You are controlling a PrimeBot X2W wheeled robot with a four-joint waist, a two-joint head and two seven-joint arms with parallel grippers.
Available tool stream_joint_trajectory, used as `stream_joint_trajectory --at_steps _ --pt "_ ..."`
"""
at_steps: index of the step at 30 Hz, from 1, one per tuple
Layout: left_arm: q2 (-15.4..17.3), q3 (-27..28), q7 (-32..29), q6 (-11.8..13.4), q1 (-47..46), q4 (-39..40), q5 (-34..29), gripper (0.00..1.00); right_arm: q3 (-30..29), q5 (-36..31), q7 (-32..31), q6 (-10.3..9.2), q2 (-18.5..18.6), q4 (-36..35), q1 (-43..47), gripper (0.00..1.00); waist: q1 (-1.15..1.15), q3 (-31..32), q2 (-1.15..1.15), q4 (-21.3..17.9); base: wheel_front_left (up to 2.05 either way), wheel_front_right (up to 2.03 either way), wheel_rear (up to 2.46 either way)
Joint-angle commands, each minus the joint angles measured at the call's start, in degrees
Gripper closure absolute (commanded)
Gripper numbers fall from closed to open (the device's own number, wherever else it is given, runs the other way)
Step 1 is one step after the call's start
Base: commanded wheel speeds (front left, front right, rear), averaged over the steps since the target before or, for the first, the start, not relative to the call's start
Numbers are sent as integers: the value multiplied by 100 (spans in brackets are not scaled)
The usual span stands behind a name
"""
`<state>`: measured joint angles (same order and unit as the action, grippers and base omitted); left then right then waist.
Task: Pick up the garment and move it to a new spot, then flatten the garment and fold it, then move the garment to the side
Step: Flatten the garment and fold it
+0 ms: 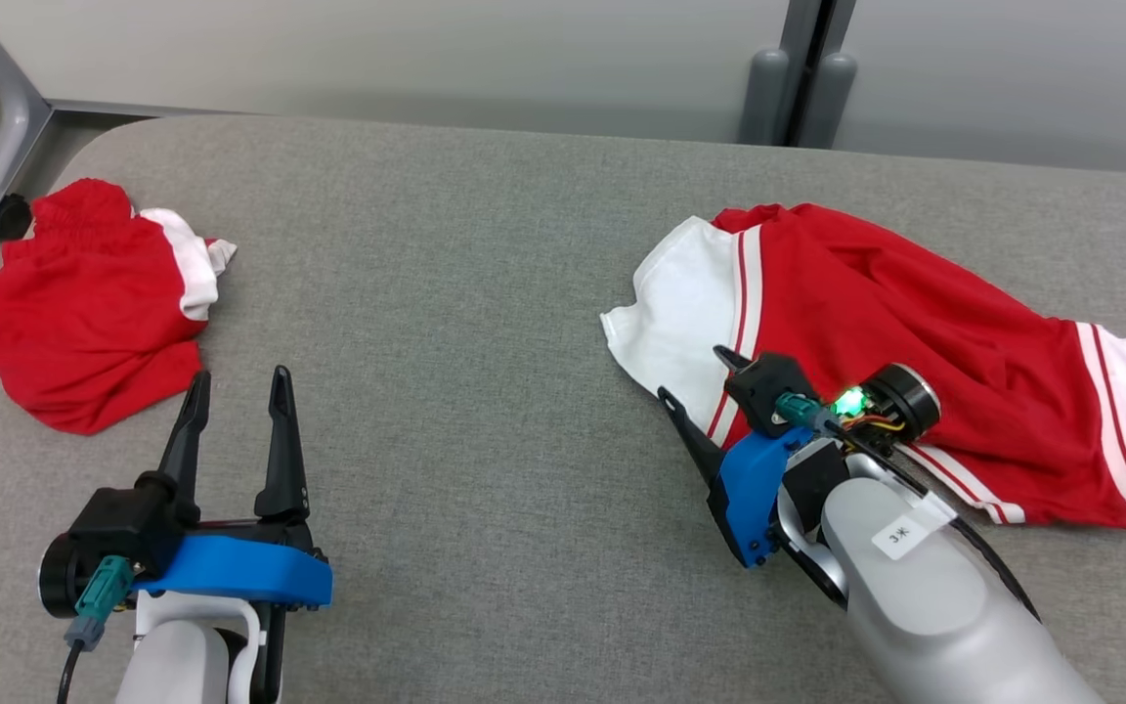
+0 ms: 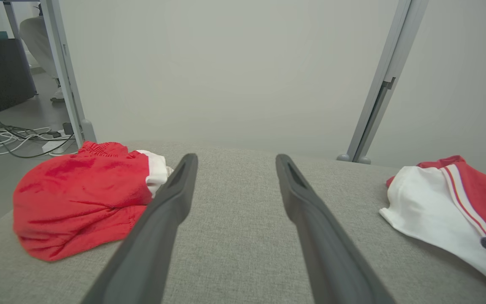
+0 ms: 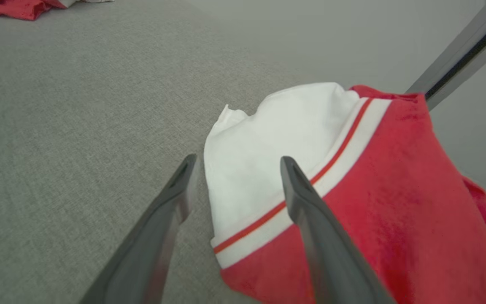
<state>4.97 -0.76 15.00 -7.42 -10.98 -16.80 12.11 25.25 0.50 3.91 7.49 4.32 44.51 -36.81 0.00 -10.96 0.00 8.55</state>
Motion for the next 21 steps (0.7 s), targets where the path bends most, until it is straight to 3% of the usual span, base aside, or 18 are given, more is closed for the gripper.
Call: stream_joint_trajectory --at_steps 1,14,15,16,21 --pt "-11 -8 28 -10 -121 -4 26 0 129 49 9 1 24 276 -164 0 0 -54 0 55 0 0 0" --pt "-29 -85 28 -11 -280 -47 60 0 450 -181 127 0 -67 2053 -775 0 0 -190 0 246 0 0 0" --pt "-29 -84 28 -11 -287 -48 63 0 439 -184 132 0 -71 2145 -803 57 0 -194 0 252 0 0 0" --pt "-31 -74 28 -11 -294 -54 69 0 427 -192 227 -1 -78 2251 -852 100 0 -200 0 253 0 0 0" --pt "-15 -44 28 -11 -277 -76 75 0 320 -134 728 0 -121 2320 -1038 100 0 -163 0 214 0 0 0"
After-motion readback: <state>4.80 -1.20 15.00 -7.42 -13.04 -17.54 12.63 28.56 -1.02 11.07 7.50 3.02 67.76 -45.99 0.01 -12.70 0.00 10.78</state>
